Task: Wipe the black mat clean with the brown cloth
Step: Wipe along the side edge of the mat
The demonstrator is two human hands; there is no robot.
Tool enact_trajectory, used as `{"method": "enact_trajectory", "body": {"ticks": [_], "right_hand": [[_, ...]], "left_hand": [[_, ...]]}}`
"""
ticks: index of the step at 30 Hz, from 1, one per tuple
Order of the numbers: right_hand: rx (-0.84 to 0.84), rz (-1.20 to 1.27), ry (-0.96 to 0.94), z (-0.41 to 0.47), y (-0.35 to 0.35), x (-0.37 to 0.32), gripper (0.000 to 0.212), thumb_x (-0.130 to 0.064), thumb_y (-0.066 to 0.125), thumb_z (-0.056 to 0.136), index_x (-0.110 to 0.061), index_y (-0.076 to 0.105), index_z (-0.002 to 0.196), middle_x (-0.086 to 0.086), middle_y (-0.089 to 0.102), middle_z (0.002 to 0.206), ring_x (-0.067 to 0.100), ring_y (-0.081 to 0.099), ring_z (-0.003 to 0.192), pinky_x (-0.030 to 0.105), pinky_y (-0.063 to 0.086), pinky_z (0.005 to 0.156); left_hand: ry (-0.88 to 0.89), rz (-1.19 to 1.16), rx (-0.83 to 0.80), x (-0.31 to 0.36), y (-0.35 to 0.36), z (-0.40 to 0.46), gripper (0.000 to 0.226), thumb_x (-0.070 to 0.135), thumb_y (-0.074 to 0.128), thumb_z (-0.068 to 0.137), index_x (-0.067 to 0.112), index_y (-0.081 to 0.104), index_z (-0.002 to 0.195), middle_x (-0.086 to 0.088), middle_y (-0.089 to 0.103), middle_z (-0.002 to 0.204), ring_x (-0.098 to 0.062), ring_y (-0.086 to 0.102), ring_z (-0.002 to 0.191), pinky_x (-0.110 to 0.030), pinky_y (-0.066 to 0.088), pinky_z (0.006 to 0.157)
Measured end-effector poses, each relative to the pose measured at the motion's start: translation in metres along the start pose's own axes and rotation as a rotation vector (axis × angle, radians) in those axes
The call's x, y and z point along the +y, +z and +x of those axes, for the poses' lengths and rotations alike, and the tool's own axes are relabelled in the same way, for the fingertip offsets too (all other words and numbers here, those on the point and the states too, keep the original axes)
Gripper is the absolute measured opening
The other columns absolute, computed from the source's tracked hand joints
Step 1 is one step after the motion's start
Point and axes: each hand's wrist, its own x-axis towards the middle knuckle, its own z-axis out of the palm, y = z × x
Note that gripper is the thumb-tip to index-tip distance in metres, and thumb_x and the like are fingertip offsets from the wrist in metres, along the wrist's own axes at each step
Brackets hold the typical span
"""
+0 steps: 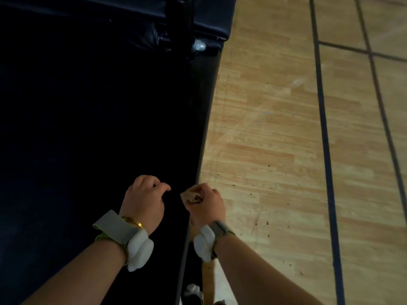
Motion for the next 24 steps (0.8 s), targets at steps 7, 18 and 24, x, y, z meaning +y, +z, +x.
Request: {"method": "enact_trajectory", "body": {"ticks": [7,18,24], "right_hand": [[0.013,0.225,-0.008,0.048,-0.019,-0.018,0.025,-0.019,0.059,0.093,-0.015,0.053,0.117,0.009,0.047,0.117,0.031,0.054,0.099,0.035,0.048,0.088],[0.054,-0.047,-0.032,0.005,0.007,-0.002,0.029,-0.037,0.064,0.083,-0.024,0.057,0.108,0.005,0.046,0.110,0.030,0.057,0.092,0.034,0.051,0.080],[0.033,0.164,-0.019,0.046,-0.006,-0.016,0.027,-0.016,0.056,0.091,-0.025,0.053,0.116,0.005,0.044,0.118,0.029,0.056,0.091,0.038,0.052,0.086]], "left_hand": [[0.054,0.046,0.069,0.002,0.001,-0.003,0.041,-0.005,0.081,0.051,0.013,0.072,0.086,-0.008,0.061,0.081,-0.035,0.060,0.083,-0.045,0.053,0.064],[0.053,0.063,0.070,0.008,0.008,-0.005,0.043,-0.004,0.084,0.047,0.014,0.072,0.084,-0.006,0.061,0.080,-0.034,0.061,0.083,-0.043,0.054,0.064],[0.036,0.050,0.024,0.012,0.005,-0.003,0.040,-0.002,0.082,0.053,0.014,0.073,0.088,-0.007,0.062,0.085,-0.034,0.058,0.088,-0.042,0.052,0.068]]}}
